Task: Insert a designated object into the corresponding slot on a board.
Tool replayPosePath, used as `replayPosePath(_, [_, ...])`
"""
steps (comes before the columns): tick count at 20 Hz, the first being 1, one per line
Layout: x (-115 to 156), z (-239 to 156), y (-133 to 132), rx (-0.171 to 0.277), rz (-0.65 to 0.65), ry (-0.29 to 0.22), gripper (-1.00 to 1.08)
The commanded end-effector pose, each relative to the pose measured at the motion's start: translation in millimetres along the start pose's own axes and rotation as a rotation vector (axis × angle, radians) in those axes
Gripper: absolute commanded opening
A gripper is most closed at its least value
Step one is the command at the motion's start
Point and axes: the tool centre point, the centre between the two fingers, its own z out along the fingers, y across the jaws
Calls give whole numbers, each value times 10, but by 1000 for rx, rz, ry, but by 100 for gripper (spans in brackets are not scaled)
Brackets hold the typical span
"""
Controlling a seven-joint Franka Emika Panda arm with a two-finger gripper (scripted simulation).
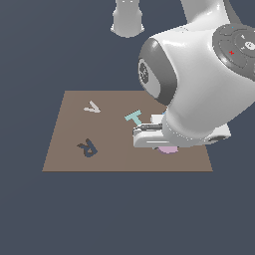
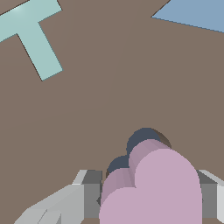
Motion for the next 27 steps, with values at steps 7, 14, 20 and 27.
replayPosePath(7, [51,-4,18,0,-98,0,-100])
replayPosePath(14, [54,47,17,1,-102,0,-100])
replayPosePath(20, [56,96,18,2,-104,0,100])
replayPosePath(27, [56,96,18,2,-104,0,100])
